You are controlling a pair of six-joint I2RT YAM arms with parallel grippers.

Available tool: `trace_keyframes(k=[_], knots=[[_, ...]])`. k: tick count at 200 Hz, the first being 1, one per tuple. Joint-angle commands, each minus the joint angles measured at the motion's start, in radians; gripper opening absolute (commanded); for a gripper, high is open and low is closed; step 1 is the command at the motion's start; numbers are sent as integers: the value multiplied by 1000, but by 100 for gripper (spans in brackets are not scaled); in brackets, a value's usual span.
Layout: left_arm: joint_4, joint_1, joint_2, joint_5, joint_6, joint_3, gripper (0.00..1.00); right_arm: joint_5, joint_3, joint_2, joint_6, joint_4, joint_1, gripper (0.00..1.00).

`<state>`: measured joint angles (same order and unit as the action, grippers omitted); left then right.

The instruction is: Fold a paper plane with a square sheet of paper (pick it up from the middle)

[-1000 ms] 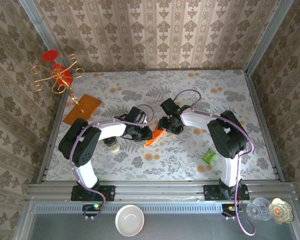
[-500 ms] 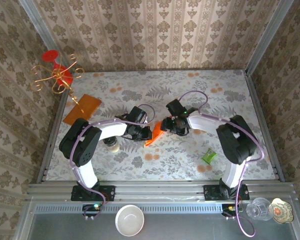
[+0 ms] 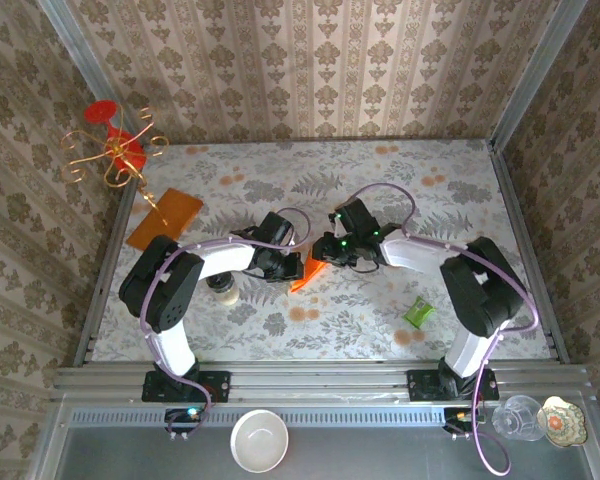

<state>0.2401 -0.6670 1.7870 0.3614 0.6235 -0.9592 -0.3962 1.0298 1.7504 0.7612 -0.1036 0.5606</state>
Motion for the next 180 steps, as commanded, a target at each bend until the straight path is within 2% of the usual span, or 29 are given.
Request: trace_keyframes(k=[1, 80, 180], knots=[[76, -13, 69, -53, -27, 17, 13, -55, 54, 57, -7, 35, 2, 22], [83, -13, 71, -49, -31, 13, 12, 44, 90, 142, -27, -51, -4, 19], [90, -13, 58, -42, -36, 16, 9, 68, 107, 215, -36, -95, -13, 16]])
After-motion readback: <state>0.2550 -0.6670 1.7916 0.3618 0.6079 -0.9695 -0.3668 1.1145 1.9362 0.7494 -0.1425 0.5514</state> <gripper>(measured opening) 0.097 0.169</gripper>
